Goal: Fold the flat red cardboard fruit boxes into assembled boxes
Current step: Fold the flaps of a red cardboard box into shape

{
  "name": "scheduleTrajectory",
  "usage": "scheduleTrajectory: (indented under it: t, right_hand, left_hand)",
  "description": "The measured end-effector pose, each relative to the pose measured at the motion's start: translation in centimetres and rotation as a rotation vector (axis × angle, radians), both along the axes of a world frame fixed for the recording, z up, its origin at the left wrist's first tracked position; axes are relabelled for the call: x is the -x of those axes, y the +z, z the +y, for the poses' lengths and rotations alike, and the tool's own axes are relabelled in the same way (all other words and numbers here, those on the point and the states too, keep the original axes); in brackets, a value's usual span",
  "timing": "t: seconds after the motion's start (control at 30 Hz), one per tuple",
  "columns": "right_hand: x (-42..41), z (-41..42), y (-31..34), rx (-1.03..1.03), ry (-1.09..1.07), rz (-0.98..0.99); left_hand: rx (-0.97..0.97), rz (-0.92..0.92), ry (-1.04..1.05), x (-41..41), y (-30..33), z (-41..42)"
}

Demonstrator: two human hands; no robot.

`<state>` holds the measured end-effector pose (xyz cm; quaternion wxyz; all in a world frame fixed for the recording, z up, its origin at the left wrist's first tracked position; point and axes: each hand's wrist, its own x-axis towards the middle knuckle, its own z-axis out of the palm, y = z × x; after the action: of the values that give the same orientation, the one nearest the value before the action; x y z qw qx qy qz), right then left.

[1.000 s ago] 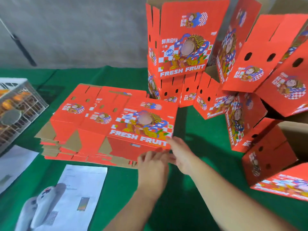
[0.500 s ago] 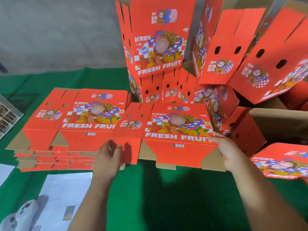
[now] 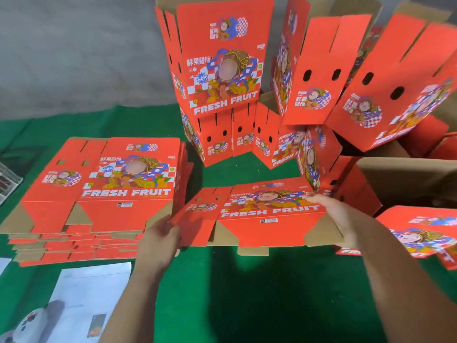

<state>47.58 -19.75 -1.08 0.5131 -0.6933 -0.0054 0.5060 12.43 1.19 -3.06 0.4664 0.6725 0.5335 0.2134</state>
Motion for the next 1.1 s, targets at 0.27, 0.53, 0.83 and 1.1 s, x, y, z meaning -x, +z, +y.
scheduleTrajectory:
  t: [0.27, 0.53, 0.83, 1.1]
  right_hand:
    - [-1.2, 0.9, 0.7, 0.03, 0.049, -0.15]
    - [-1.3, -0.3, -0.6, 0.002, 0.044, -0.235]
    - [-2.7, -0.4, -0.9, 0.006, 0.103, -0.323]
    - [-3.0, -0.9, -1.3, 0.033, 0.077, -0.295]
  left_hand:
    - [0.106, -0.212, 0.19, 0.0, -0.4, 0.4]
    - [0.341, -0.327, -0.054, 0.7, -1.8, -0.3]
    - [0.165, 0.431, -0.58, 0.8, -6.0, -3.3]
    - [-0.155, 0.472, -0.649, 1.3, -6.5, -2.3]
